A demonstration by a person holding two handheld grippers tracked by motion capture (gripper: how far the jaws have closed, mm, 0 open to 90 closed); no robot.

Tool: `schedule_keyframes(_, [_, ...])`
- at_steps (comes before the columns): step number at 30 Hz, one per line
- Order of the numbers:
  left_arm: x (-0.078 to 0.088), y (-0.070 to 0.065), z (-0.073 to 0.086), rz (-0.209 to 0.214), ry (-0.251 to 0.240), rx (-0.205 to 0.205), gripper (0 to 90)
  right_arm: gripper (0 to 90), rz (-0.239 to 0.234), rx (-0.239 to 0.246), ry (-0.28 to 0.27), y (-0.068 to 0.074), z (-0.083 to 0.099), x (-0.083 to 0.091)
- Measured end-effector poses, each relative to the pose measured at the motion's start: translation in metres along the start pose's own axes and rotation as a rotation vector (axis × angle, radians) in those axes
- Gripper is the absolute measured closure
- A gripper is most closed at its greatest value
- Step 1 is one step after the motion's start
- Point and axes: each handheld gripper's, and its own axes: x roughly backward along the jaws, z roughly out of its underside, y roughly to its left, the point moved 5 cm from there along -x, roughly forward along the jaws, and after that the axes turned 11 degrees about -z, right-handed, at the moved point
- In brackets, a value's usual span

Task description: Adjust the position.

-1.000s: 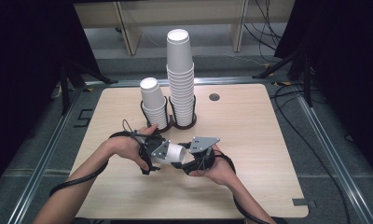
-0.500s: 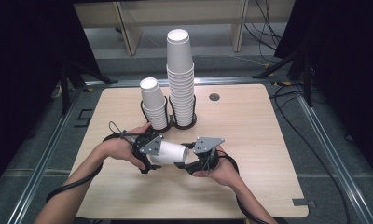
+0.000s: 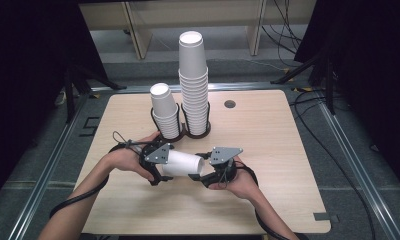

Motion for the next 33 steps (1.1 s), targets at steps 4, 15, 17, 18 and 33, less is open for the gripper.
schedule_keyframes(4, [-0.0015,-0.0005,0.0016,0.004,-0.013,0.021,0.0,27.8,-0.002,0.004,-0.002,-0.0002,-0.0002,0.0006])
schedule_keyframes(15, [-0.0016,0.0004,0.0028,0.018,0.000,0.015,0.6,27.8,-0.008,0.008,0.002,-0.0003,0.0004,-0.0022])
schedule_keyframes(17, [-0.0017,0.0004,0.0028,0.017,-0.001,0.014,1.0,27.8,-0.013,0.010,0.010,-0.0001,0.0005,-0.0020])
schedule_keyframes(18, [-0.0018,0.0003,0.0028,0.020,-0.001,0.012,1.3,27.8,-0.017,0.010,0.011,0.0003,0.0005,-0.0022])
schedule_keyframes(33, [-0.0018,-0.0009,0.0029,0.035,-0.029,0.036,6.2,27.9,-0.022,0.012,0.006,0.0008,-0.0010,-0.0026])
